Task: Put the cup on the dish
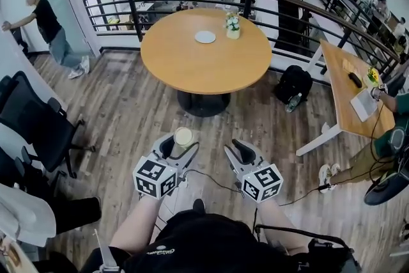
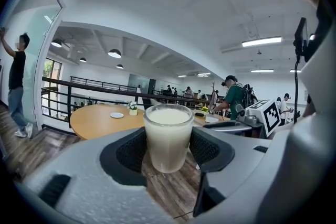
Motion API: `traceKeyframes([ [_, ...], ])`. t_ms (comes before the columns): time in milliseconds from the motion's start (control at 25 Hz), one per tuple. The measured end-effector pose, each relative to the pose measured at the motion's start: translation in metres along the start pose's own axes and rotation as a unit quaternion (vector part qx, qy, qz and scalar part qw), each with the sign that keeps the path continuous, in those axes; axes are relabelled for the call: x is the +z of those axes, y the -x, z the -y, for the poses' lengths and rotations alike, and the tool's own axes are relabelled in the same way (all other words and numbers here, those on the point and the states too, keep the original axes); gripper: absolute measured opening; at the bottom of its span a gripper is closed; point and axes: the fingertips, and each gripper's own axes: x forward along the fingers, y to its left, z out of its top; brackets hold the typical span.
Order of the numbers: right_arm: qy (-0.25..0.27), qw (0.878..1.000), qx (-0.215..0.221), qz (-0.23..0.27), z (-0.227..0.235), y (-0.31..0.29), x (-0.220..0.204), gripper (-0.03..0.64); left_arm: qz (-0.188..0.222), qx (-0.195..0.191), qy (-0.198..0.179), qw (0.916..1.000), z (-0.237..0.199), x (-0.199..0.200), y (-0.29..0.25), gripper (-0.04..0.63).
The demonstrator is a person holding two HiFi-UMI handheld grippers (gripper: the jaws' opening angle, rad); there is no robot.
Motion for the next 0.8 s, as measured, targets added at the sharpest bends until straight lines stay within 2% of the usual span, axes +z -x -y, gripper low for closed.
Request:
traceKeyframes([
  [400,0.01,1.0,-0.029,0.001,0.015,-0.033,0.012,0.109,0.005,-0.022,-0.003,0.9997,-0.029,0.01,-0.021,0.253],
  [600,0.011,1.0,-0.024,0.011,0.024,-0.046,0.016,0.109,0.006,-0.025,-0.008,0.9996,-0.033,0.014,-0.033,0.253],
  [800,0.012,1.0,-0.006,0.012,0.044,-0.067,0.018,0.109,0.01,-0.01,-0.007,0.9999,-0.048,0.018,-0.054,0.253],
])
